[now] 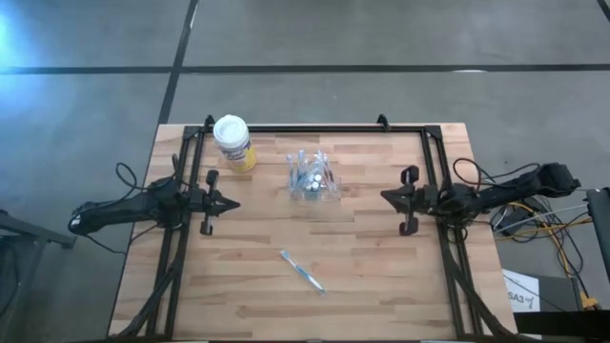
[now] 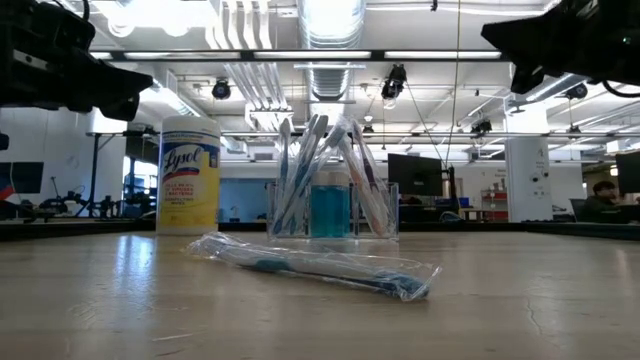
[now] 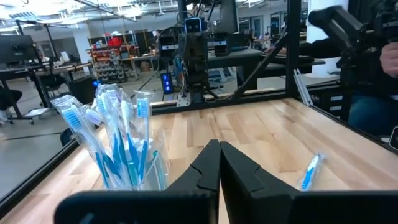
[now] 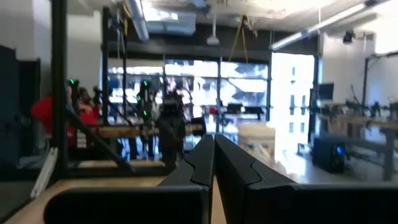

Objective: Pick & Place toothbrushing station
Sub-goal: Put the blue toothbrush into the left section of the transparent organizer

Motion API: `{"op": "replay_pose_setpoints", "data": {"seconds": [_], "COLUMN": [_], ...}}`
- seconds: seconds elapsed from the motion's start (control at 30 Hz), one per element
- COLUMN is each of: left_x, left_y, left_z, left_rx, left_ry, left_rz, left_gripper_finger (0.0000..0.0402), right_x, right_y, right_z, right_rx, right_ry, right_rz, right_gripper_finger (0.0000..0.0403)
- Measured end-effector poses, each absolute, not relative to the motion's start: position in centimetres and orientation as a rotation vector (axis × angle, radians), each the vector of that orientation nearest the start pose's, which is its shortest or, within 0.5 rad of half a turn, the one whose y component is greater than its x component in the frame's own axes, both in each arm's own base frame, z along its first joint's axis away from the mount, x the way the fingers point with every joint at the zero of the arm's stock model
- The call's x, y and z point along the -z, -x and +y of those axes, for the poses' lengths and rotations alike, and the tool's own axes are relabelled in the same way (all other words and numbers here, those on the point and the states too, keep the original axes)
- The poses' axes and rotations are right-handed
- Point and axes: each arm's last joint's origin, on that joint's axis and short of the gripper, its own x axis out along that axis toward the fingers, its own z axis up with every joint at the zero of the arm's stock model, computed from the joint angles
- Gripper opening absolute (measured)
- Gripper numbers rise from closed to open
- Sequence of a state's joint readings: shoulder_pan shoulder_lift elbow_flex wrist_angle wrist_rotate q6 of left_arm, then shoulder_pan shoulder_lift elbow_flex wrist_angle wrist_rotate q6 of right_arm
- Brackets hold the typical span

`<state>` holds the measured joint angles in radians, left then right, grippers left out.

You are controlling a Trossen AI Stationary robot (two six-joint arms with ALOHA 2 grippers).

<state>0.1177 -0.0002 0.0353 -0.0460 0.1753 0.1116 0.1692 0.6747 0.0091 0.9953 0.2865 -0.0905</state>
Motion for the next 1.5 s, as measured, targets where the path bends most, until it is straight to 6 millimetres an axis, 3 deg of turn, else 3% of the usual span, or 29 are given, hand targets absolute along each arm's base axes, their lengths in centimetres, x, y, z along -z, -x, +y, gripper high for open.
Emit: {"op": "replay_pose_setpoints", "data": {"seconds": [0.33,0.53,1.07,1.5], "left_x": [-17.1,-17.1,-16.7,-16.7], "left_y": [-9.5,-9.5,-9.8,-9.8], "left_z": [0.6,0.6,0.7,0.7], "left_rx": [0.058,0.058,0.041,0.041], "left_ry": [-0.1,-0.099,-0.06,-0.075], "left_rz": [0.011,0.012,0.06,0.061], "left_gripper_finger": [0.001,0.0009,0.0026,0.0005], "right_x": [-20.1,-19.4,-17.6,-16.1], "right_y": [-10.5,-9.1,-9.5,-10.4], "right_z": [0.9,0.4,0.3,0.4], "right_rx": [0.142,0.243,0.274,0.33], "right_ry": [-0.004,-0.044,-0.158,-0.238], "right_rz": [-0.335,-0.285,-0.119,0.032], "right_gripper_finger": [0.0008,0.0008,0.0008,0.0008]}}
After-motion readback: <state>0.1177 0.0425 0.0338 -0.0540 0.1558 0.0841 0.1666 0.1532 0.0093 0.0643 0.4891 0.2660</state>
